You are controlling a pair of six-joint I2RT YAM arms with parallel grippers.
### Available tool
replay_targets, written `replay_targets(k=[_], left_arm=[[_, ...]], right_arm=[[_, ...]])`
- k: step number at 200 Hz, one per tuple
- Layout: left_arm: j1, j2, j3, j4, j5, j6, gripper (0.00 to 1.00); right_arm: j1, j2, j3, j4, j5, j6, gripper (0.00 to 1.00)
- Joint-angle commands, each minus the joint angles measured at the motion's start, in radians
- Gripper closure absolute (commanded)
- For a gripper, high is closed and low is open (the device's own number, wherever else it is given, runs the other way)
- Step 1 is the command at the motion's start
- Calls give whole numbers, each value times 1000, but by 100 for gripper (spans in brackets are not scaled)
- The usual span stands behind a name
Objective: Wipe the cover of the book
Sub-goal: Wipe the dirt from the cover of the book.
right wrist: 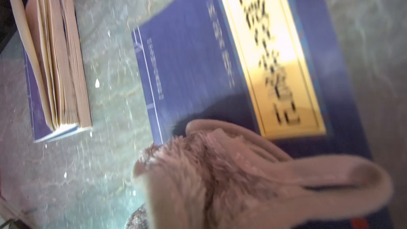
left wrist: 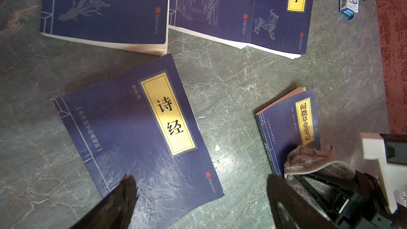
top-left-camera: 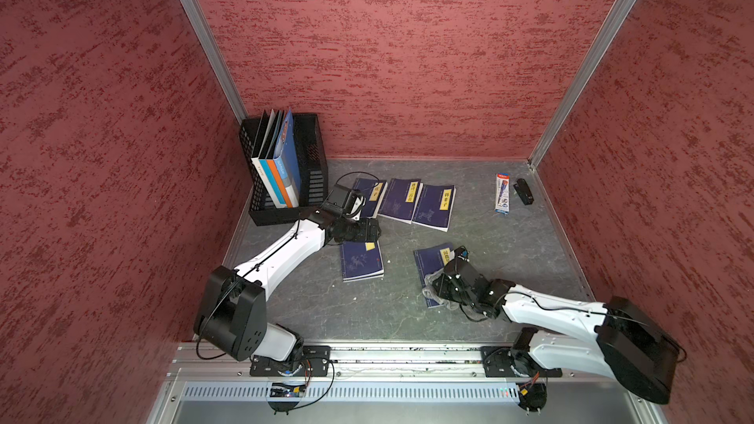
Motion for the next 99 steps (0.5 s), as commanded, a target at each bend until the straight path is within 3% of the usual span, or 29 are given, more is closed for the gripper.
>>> replay_targets(k=[1, 61, 99], left_arm=[[-2, 11, 27, 5, -12, 7, 7], [-3, 14, 25, 2, -11, 1, 7], [-6, -1, 32, -13, -10, 4, 7]], right_arm=[[24, -22, -60, -277, -10, 86, 74], [23, 7, -48, -239, 70, 90, 72], [-93, 111, -27, -113, 81, 0, 71]])
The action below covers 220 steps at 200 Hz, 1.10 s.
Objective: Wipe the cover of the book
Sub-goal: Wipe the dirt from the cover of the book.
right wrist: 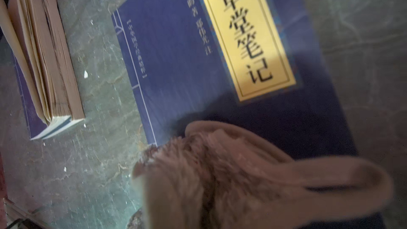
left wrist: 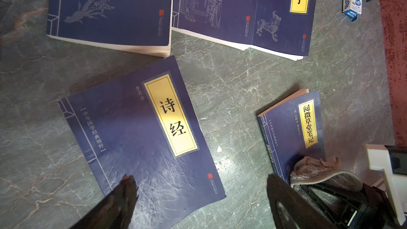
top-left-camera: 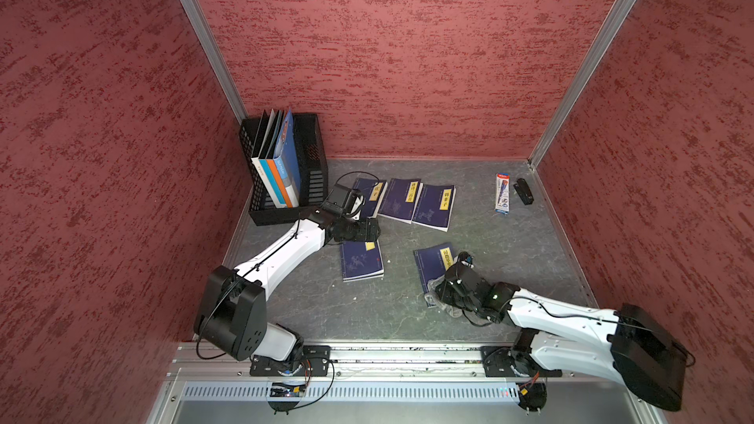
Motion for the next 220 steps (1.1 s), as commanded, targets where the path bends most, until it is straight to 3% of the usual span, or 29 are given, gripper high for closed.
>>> replay_targets(k=[1, 55, 96, 125, 158, 220], left_arm=[[-5, -2, 30, -11, 1, 4, 7], [-26, -7, 23, -9, -2, -7, 6], [-54, 4, 30, -7, -13, -16, 6], [-69, 4, 35, -12, -22, -17, 6], [-71, 12, 46, -12, -27, -14, 6], [-69, 41, 67, -5, -19, -5, 6]], right_arm=[[-75, 102, -39, -72, 52, -63, 71], [-263, 181, 37, 30, 32, -259, 71], [-307, 261, 128, 56, 11, -330, 71], [-307, 226, 91, 43, -15, -305, 72], [-292, 77, -32, 6, -38, -225, 72], [-183, -117, -102, -162, -44, -105, 72]])
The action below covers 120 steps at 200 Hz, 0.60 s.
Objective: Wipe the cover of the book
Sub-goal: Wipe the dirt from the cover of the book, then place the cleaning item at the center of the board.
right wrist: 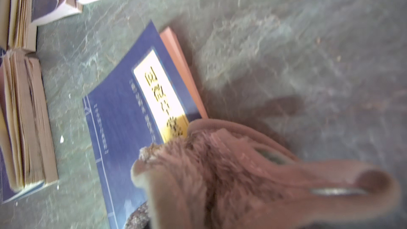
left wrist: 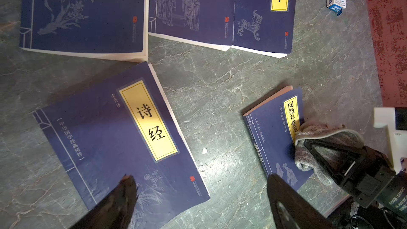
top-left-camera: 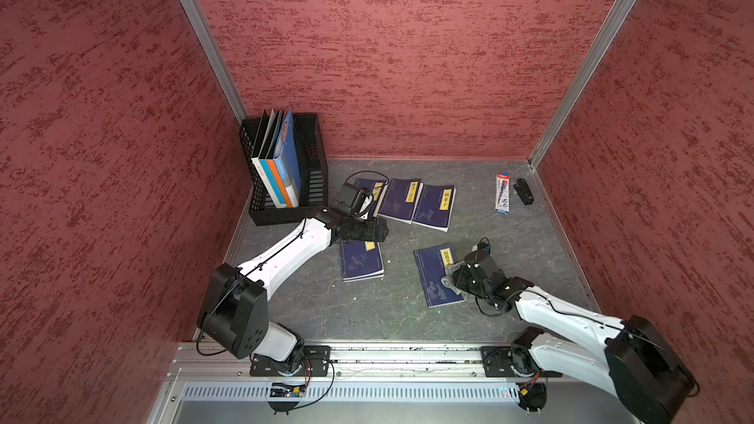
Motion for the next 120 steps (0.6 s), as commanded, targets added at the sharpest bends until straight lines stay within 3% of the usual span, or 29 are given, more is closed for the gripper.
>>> replay_targets(k=[1, 54, 120], left_arm=[[-2, 20, 20, 4, 1, 9, 6], [-10, 28, 7, 17, 11, 7, 6], [-71, 46, 9, 37, 3, -16, 6]], right_arm=[[35, -8, -41, -171, -29, 67, 72], [30, 135, 108, -167, 93, -12, 70], [-124, 307, 265, -55, 56, -201, 70]])
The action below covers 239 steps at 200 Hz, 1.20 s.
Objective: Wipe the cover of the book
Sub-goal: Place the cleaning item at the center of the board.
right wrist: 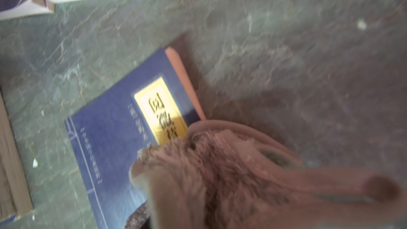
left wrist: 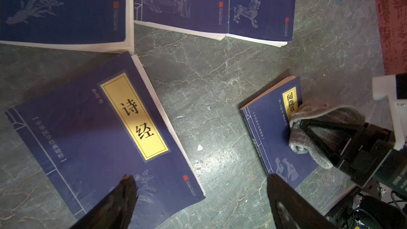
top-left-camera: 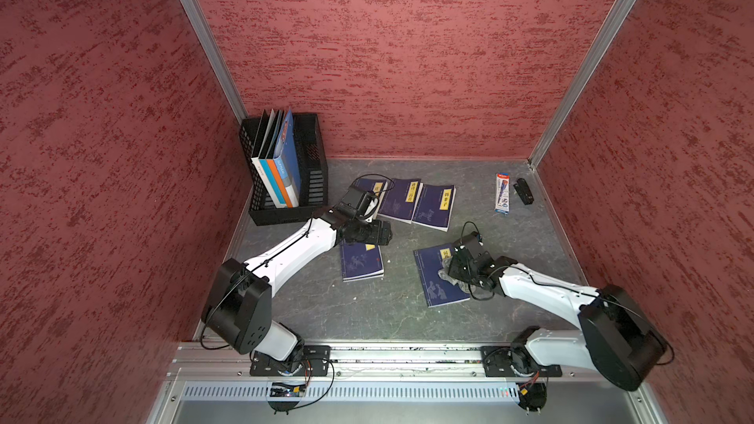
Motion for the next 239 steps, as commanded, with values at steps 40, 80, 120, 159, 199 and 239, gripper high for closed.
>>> replay_targets(k=[40, 80, 120, 159, 199, 239], left_arm=[[-62, 46, 32, 34, -7, -19, 6], [-87, 63, 44, 41, -8, -26, 6], [-122, 77, 40, 60, -18, -46, 6], [-166, 106, 41, 73, -28, -67, 6], [-211, 139, 29, 106, -27, -105, 7], [-276, 185, 29, 146, -47, -156, 7]], right_arm=[[-182, 30, 84, 35, -5, -168, 70], [-322, 40, 165, 12, -25, -266, 69], [-423, 105, 200, 48, -55, -322, 68], [-450, 170, 220, 49, -64, -348, 41], [-444, 111, 256, -27, -51, -366, 26], [-359, -9, 269, -131, -46, -341, 25]])
